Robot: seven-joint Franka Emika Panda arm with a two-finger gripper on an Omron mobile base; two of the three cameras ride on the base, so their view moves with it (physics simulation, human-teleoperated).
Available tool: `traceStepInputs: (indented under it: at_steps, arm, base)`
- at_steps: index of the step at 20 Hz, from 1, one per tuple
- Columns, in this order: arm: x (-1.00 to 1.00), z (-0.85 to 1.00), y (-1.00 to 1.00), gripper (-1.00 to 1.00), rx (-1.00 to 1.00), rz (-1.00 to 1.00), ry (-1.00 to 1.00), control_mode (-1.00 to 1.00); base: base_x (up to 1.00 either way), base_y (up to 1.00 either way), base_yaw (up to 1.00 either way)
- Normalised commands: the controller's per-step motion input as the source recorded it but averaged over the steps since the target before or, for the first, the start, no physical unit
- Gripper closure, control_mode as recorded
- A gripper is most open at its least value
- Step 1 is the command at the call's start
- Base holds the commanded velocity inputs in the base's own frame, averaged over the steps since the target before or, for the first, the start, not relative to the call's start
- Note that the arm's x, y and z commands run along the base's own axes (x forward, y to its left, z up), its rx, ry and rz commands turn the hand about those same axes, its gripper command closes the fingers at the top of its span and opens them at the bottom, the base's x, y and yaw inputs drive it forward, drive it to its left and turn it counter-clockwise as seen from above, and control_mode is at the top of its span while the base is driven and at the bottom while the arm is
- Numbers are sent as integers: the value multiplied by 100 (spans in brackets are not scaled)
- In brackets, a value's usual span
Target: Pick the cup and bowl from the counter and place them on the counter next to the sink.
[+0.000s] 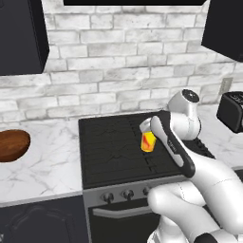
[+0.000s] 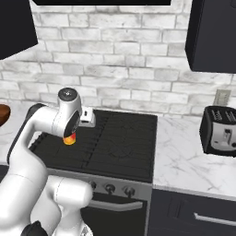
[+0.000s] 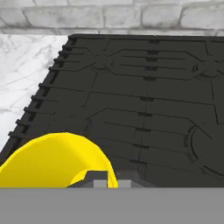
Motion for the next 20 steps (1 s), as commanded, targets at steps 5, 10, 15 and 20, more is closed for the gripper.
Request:
traceStepInputs:
  at_steps: [5, 10, 15, 20]
  arm:
    - [0, 0, 0, 100, 0, 0, 0, 100]
    - [0, 0, 0, 100, 0, 0, 0, 100]
    - [0, 0, 0, 100, 0, 0, 0, 100]
    - [0, 0, 0, 100, 0, 0, 0, 100]
  base:
    - [-86, 20, 0]
    - [-37, 8, 6]
    - [-25, 29, 48]
    - [-29, 35, 78]
